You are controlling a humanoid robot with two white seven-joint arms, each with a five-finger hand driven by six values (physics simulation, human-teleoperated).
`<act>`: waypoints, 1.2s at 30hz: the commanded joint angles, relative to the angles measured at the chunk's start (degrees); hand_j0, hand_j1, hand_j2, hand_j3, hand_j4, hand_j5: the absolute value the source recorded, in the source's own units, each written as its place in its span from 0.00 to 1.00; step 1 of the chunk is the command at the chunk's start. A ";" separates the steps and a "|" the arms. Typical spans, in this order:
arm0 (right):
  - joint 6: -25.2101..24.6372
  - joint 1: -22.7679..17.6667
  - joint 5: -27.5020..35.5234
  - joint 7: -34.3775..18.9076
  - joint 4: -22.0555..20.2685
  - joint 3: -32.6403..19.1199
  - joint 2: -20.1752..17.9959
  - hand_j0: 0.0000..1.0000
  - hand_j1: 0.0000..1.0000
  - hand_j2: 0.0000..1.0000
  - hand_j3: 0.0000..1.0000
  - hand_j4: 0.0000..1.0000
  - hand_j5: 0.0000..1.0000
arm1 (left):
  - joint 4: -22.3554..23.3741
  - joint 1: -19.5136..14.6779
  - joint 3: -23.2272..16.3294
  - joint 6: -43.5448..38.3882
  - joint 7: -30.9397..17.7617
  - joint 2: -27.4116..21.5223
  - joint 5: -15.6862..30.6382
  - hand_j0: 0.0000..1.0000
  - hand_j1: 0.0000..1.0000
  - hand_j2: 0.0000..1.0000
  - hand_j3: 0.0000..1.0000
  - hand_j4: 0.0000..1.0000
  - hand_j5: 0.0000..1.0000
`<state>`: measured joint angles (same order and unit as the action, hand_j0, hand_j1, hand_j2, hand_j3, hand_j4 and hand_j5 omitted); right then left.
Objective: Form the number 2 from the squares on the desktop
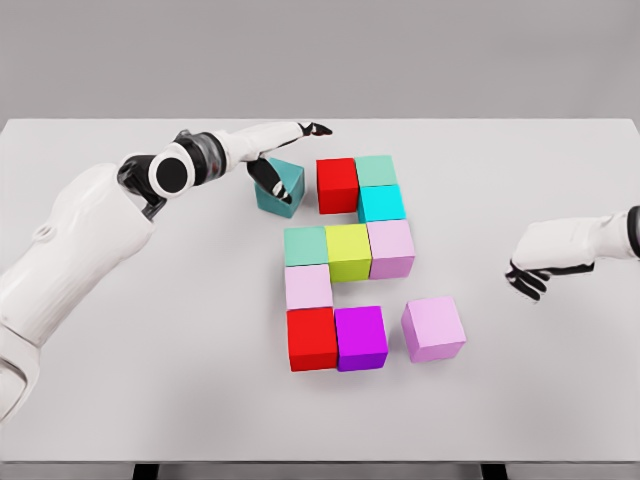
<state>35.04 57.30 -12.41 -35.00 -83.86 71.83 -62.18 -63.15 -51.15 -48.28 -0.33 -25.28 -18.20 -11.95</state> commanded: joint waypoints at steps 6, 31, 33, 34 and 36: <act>-0.04 4.32 0.19 0.00 -5.08 11.22 -0.13 0.12 0.12 0.12 0.12 0.12 0.12 | 1.98 -0.26 0.29 1.65 0.14 0.80 0.09 1.00 1.00 1.00 1.00 1.00 1.00; -0.04 1.68 1.07 0.00 -6.14 10.43 2.68 0.11 0.11 0.11 0.11 0.11 0.11 | 2.86 0.18 1.26 4.46 0.32 -0.79 2.37 1.00 1.00 1.00 1.00 1.00 1.00; -0.04 1.68 1.07 0.00 -6.14 10.43 2.77 0.11 0.11 0.11 0.11 0.11 0.11 | 3.82 0.09 1.08 4.99 1.37 -0.61 2.28 1.00 1.00 1.00 1.00 1.00 1.00; -0.04 1.77 1.07 0.00 -6.14 10.35 3.21 0.11 0.11 0.11 0.11 0.11 0.11 | 4.09 0.18 0.91 5.78 1.55 -0.52 2.28 1.00 1.00 1.00 1.00 1.00 1.00; -0.04 1.77 1.07 0.00 -6.23 10.43 3.30 0.11 0.11 0.11 0.11 0.11 0.11 | 4.09 0.18 0.82 5.87 1.55 -0.44 2.19 1.00 1.00 1.00 1.00 1.00 1.00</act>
<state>35.10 59.06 -11.60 -35.00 -90.02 82.25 -59.08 -59.43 -50.89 -47.36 4.97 -24.06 -18.60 -9.89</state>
